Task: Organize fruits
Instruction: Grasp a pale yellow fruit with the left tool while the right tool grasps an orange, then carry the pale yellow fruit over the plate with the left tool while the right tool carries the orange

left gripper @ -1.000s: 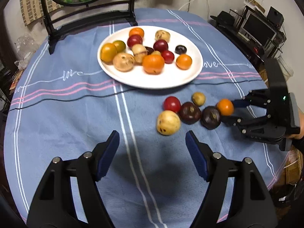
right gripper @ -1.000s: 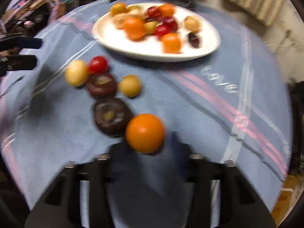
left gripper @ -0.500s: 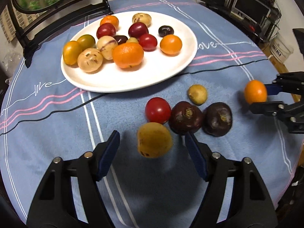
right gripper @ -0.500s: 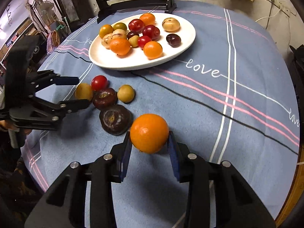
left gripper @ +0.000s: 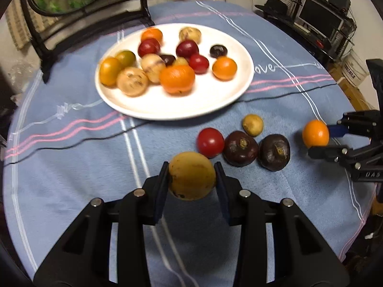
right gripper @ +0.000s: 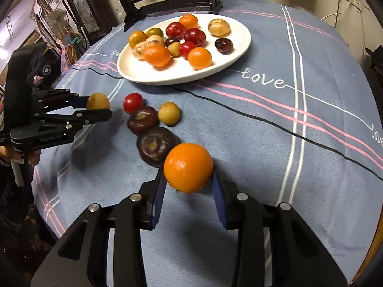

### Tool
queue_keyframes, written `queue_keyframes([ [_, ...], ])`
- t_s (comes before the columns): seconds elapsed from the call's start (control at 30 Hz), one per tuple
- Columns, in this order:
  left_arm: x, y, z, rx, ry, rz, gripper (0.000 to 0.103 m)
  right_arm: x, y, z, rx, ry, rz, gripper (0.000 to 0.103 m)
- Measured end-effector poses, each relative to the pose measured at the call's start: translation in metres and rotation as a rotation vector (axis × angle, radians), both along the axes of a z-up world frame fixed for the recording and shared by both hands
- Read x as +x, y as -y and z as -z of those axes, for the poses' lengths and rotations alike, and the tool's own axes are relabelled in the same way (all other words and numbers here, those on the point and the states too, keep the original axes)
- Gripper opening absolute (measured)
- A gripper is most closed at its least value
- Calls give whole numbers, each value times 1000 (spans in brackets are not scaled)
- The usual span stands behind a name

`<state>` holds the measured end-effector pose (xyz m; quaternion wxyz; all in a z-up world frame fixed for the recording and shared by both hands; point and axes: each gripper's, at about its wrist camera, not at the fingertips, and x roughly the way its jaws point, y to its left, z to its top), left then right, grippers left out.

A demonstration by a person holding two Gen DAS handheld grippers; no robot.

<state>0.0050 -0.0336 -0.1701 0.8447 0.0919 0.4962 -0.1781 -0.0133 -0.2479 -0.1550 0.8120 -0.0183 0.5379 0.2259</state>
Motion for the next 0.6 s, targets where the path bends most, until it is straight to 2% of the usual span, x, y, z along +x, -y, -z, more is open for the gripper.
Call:
queue_keyframes([
  [0.13, -9, 5, -13, 40, 45, 4, 37, -9, -12, 2, 13, -4, -19, 38],
  [0.6, -15, 11, -45, 50, 103, -14, 37, -22, -36, -16, 78, 19, -12, 38],
])
